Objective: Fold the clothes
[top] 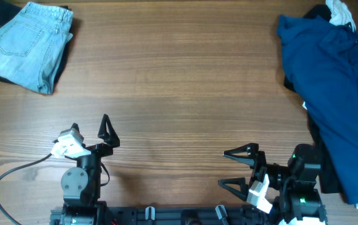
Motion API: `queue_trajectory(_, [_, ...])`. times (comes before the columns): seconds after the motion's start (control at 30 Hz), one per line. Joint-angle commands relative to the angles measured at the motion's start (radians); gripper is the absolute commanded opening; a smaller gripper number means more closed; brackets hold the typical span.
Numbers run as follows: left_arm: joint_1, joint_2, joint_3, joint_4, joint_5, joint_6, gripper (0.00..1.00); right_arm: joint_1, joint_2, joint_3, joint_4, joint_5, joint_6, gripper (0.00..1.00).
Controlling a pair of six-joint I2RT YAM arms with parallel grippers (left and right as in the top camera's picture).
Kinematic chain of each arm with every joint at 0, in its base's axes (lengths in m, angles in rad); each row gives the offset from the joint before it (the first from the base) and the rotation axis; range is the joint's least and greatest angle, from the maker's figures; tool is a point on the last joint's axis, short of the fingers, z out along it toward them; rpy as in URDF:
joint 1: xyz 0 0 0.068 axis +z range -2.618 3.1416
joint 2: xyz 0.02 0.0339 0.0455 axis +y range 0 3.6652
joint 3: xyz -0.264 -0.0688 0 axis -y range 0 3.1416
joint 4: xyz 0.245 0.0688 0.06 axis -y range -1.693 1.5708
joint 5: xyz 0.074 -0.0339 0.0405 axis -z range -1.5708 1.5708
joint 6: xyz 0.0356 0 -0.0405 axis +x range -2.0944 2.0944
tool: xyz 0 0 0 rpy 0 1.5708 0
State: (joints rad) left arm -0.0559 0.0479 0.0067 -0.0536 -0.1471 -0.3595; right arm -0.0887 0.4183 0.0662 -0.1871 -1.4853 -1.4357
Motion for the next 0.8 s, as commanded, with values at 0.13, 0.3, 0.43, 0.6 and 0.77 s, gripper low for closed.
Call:
queue_trajectory(0.13, [0.008, 0.000, -0.001, -0.005, 0.008, 0.012, 1.00, -0.004, 0.003, 0.005, -0.005, -0.060, 0.022, 1.00])
queue_trajectory(0.3, [0.008, 0.000, -0.001, -0.005, 0.008, 0.012, 1.00, -0.004, 0.003, 0.005, -0.024, -0.089, 0.025, 1.00])
queue_trajectory(0.43, [0.008, 0.000, -0.001, -0.005, 0.008, 0.012, 1.00, -0.004, 0.003, 0.005, -0.048, -0.106, 0.043, 1.00])
queue_trajectory(0.6, [0.008, 0.000, -0.001, -0.005, 0.008, 0.012, 1.00, -0.004, 0.003, 0.005, -0.041, -0.114, 0.421, 1.00])
queue_trajectory(0.77, [0.008, 0.000, -0.001, 0.030, 0.008, 0.013, 1.00, -0.004, 0.003, 0.006, 0.161, -0.120, 1.075, 1.00])
